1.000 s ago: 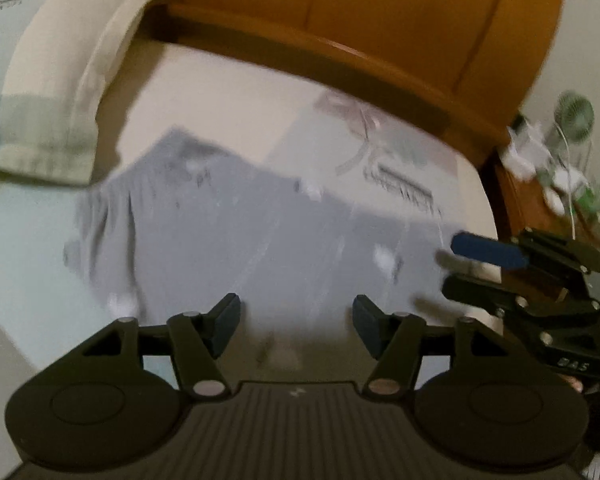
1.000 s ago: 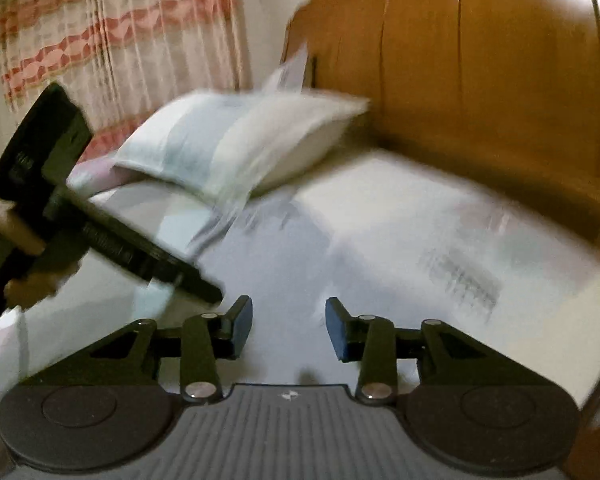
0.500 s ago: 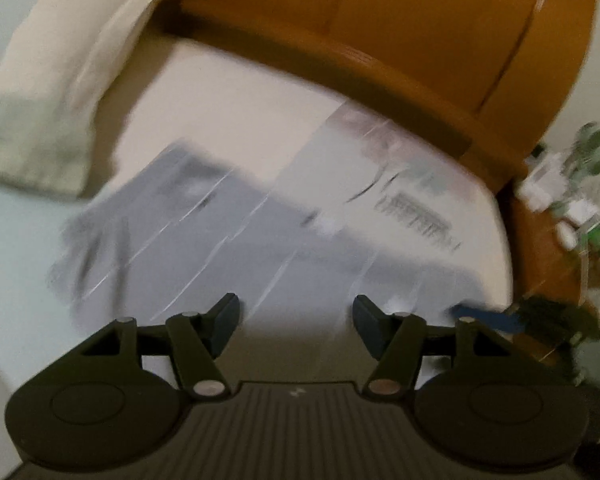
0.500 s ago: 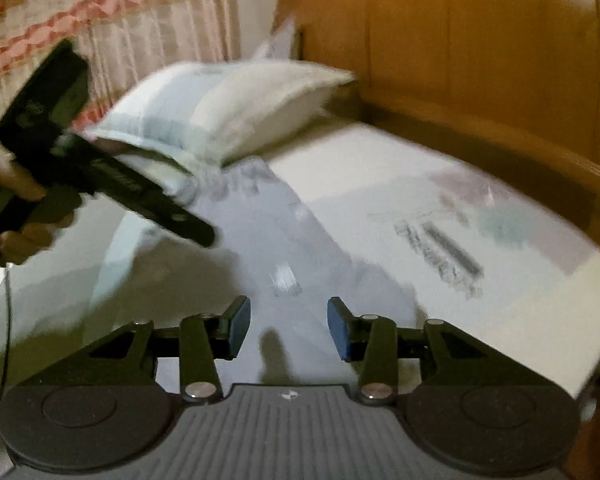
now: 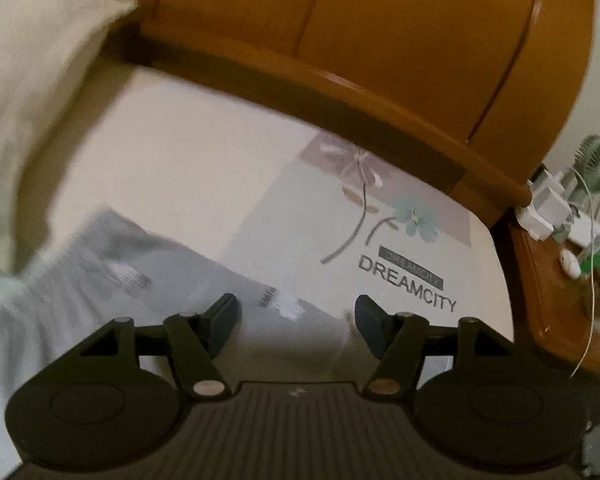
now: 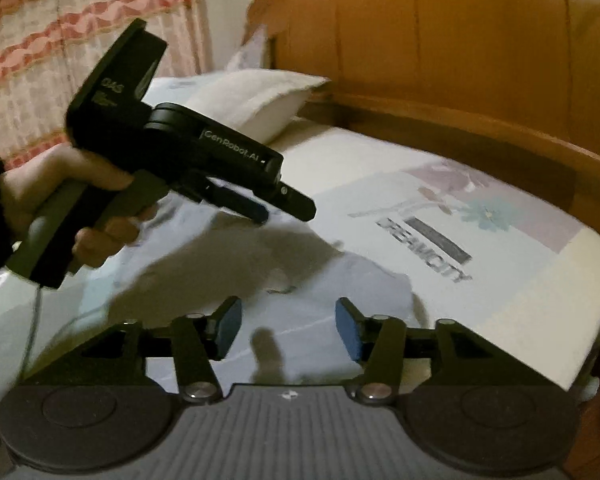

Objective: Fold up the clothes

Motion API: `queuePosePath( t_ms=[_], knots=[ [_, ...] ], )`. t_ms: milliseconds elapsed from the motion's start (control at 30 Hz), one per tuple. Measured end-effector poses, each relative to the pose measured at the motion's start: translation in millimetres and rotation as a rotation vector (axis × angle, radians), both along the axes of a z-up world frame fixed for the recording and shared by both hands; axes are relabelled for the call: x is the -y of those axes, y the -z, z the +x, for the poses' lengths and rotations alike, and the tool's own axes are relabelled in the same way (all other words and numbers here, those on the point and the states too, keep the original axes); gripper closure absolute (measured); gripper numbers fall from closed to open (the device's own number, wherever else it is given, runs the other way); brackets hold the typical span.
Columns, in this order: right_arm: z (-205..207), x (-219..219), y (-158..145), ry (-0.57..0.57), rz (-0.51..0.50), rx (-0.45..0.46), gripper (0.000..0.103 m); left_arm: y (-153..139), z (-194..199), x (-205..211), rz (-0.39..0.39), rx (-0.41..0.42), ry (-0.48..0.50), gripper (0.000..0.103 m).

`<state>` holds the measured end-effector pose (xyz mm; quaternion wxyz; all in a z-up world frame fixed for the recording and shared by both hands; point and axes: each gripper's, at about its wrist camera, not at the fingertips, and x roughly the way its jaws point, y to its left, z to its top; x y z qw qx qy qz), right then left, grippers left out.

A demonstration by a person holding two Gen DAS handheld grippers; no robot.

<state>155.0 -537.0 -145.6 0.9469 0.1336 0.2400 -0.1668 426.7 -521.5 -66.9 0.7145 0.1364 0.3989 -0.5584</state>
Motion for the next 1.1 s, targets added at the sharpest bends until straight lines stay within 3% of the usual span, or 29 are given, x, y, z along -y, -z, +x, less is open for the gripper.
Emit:
queuePosePath(
  t_ms=[200, 267, 333, 500, 567, 767, 967, 1100],
  knots=[
    [-3, -12, 10, 0.023, -0.024, -0.05, 0.035, 16, 45, -16, 0.066, 0.09, -0.182, 0.035],
    [-4, -10, 15, 0.027, -0.008, -0.063, 0.034, 30, 56, -16, 0.078, 0.086, -0.185, 0.034],
    [-5, -10, 13, 0.028, -0.003, -0.061, 0.034, 30, 49, -16, 0.087, 0.137, -0.16, 0.034],
    [-8, -19, -2, -0.003, -0.008, -0.034, 0.03, 7, 22, -37, 0.095, 0.173, -0.083, 0.033],
    [-7, -28, -6, -0.039, -0.019, -0.021, 0.027, 1, 9, -54, 0.082, 0.168, -0.048, 0.028],
    [2, -47, 11, -0.08, -0.049, -0.138, 0.024, 29, -9, -93, 0.157, 0.114, -0.066, 0.014],
    [-2, -42, -6, -0.054, -0.06, -0.13, 0.02, 17, -11, -100, 0.11, 0.089, -0.121, 0.013],
    [2, -25, -15, 0.001, -0.083, -0.116, 0.018, 1, -32, -97, 0.046, 0.1, -0.079, 0.013]
  ],
)
